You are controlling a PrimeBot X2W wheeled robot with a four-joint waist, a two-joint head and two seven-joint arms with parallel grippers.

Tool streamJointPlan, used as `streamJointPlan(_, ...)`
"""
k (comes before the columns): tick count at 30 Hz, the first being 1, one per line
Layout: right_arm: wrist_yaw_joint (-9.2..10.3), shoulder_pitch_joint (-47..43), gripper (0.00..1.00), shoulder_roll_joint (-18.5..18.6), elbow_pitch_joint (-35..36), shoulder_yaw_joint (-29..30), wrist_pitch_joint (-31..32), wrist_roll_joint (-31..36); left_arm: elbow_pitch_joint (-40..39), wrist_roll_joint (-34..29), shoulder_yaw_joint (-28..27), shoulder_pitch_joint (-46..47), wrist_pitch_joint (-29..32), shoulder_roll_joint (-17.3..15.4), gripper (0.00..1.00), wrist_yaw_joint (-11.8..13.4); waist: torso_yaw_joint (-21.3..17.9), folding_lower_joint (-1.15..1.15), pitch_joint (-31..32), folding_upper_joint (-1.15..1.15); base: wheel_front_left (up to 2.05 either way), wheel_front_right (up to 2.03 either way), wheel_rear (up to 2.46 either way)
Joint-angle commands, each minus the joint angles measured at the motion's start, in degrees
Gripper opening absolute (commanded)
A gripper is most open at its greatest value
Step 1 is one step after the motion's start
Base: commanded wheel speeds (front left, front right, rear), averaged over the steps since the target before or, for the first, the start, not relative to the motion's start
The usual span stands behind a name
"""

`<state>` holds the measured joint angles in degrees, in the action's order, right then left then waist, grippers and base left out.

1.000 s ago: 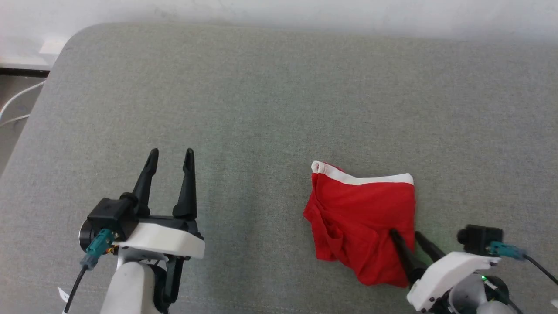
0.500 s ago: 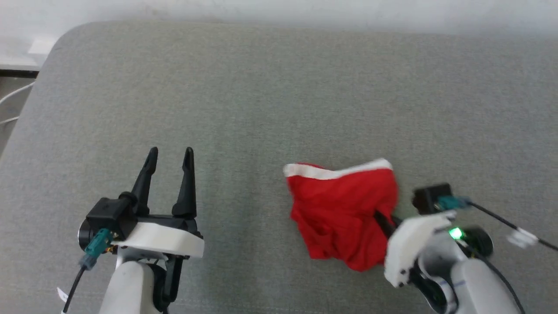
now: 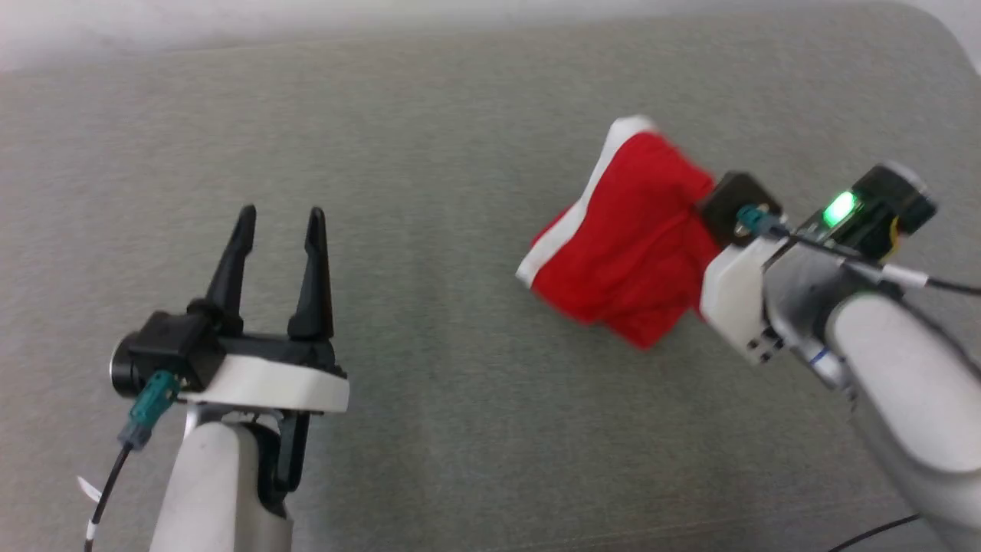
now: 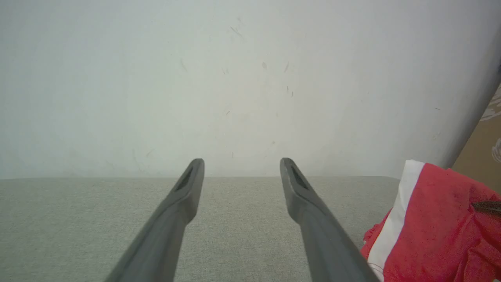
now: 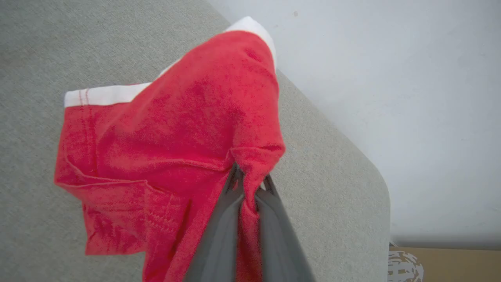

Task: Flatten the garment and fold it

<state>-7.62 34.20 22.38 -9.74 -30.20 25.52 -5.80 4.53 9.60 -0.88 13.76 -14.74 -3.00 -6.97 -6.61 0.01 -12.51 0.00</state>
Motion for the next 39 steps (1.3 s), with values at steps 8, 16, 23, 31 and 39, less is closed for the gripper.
streamJointPlan(8,0.13,8.0,0.0,5.0,-11.3,3.4,-5.9,0.9,-2.1,-2.2,1.8,5.4,-0.3,-2.8,1.0,-0.4,-13.7,-0.01,-11.2,0.0,0.0,0.0,0.0)
streamJointPlan(16,0.13,12.5,0.0,5.9,-23.7,15.4,-10.6,4.9,-2.7,-3.1,4.4,9.6,-0.1,-6.4,1.0,-0.5,-15.2,-0.01,-18.7,0.0,0.0,0.0,0.0)
streamJointPlan(23,0.13,16.1,0.0,6.9,-32.4,27.4,-14.9,10.7,-4.2,-3.0,5.9,12.2,1.1,-8.6,1.0,-0.5,-12.3,-0.01,-23.2,0.0,0.0,0.0,0.0)
streamJointPlan(31,0.13,18.1,1.0,5.3,-34.6,39.1,-18.8,18.0,-4.5,-2.5,6.0,12.1,1.2,-9.1,1.0,-0.2,-9.2,-0.01,-23.8,0.0,0.0,0.0,0.0)
streamJointPlan(39,0.13,14.5,1.0,2.9,-32.8,48.0,-22.3,22.8,-0.6,-0.6,6.5,10.7,0.0,-6.1,1.0,0.3,-5.3,-0.01,-16.5,0.0,0.0,0.0,0.0)
